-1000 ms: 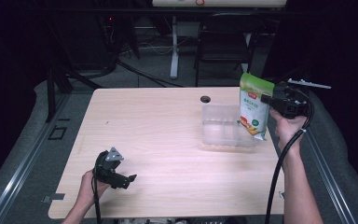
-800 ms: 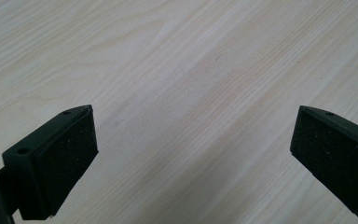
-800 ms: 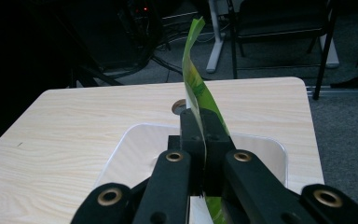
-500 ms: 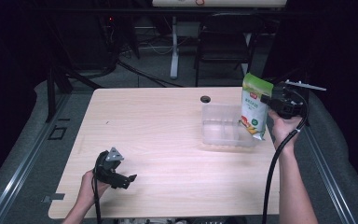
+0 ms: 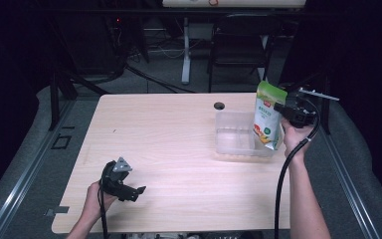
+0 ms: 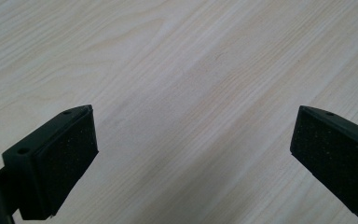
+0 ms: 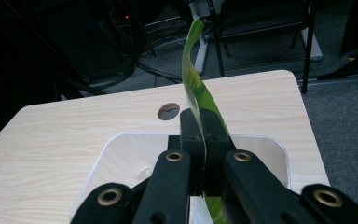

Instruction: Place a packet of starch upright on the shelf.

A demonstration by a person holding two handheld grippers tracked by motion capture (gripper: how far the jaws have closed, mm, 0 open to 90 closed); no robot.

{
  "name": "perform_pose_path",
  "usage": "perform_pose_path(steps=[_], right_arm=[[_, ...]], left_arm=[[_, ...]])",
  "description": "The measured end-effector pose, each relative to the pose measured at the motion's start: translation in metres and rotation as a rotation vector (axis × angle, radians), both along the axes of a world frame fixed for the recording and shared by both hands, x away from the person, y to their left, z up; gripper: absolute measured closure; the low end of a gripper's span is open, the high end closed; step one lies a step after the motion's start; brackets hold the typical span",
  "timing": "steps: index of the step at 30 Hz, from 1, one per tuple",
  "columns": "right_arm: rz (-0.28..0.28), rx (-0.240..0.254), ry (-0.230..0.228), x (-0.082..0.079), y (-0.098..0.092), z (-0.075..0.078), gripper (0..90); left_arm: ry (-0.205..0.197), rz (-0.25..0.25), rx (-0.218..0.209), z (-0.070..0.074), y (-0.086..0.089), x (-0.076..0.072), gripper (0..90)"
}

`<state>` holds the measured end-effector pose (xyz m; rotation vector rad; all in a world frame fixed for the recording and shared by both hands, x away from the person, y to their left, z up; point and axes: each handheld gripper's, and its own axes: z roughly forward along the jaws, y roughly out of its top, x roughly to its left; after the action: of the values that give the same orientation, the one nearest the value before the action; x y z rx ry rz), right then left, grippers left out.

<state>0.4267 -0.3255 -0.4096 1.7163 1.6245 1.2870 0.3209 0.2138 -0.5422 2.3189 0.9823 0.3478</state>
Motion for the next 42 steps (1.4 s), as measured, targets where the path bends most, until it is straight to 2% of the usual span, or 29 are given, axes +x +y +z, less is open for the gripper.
perform_pose_path(steps=[7, 10, 14, 17, 18, 22, 23, 24, 25, 29, 31, 35, 38, 42], right_arm=[[-0.02, 0.015, 0.01, 0.005, 0.002, -0.012, 90.0], [-0.018, -0.008, 0.029, 0.006, 0.002, -0.019, 90.0], [-0.019, -0.022, 0.029, 0.007, 0.001, -0.021, 90.0], [0.0, -0.069, 0.048, 0.008, 0.004, -0.02, 89.7], [0.0, -0.069, 0.048, 0.008, 0.004, -0.02, 89.7], [0.017, -0.137, 0.056, 0.009, 0.007, -0.02, 88.9], [0.029, -0.153, 0.071, 0.009, 0.007, -0.019, 88.5], [0.027, -0.148, 0.069, 0.009, 0.008, -0.019, 88.1], [0.043, -0.175, 0.091, 0.01, 0.009, -0.018, 86.2], [0.056, -0.203, 0.108, 0.012, 0.009, -0.018, 83.3], [0.077, -0.219, 0.135, 0.013, 0.006, -0.019, 79.7], [0.093, -0.228, 0.173, 0.015, 0.003, -0.021, 79.1], [0.084, -0.237, 0.186, 0.015, -0.002, -0.022, 85.9], [0.069, -0.188, 0.2, 0.015, -0.009, -0.027, 89.2]], left_arm=[[0.001, -0.002, -0.001, 0.0, -0.001, 0.0, 0.6], [0.003, -0.002, 0.0, -0.001, 0.0, 0.0, 0.6], [0.004, -0.003, -0.001, -0.001, -0.001, 0.001, 0.6], [0.002, -0.004, 0.001, -0.001, -0.001, 0.0, 0.6], [0.003, -0.003, 0.0, -0.001, -0.001, 0.0, 0.6], [0.006, -0.005, 0.003, -0.001, 0.0, 0.0, 0.6], [0.005, -0.006, 0.004, -0.001, 0.0, 0.0, 0.6], [0.006, -0.006, 0.004, -0.001, 0.0, 0.0, 0.6], [0.006, -0.006, 0.004, -0.001, 0.0, 0.0, 0.6], [0.007, -0.005, 0.004, -0.001, 0.0, 0.0, 0.6], [0.007, -0.006, 0.006, -0.001, -0.001, 0.0, 0.6], [0.01, -0.005, 0.011, -0.001, -0.001, 0.001, 0.6], [0.011, -0.005, 0.01, -0.002, -0.001, 0.001, 0.6], [0.014, -0.005, 0.014, -0.002, -0.002, 0.003, 0.6]])
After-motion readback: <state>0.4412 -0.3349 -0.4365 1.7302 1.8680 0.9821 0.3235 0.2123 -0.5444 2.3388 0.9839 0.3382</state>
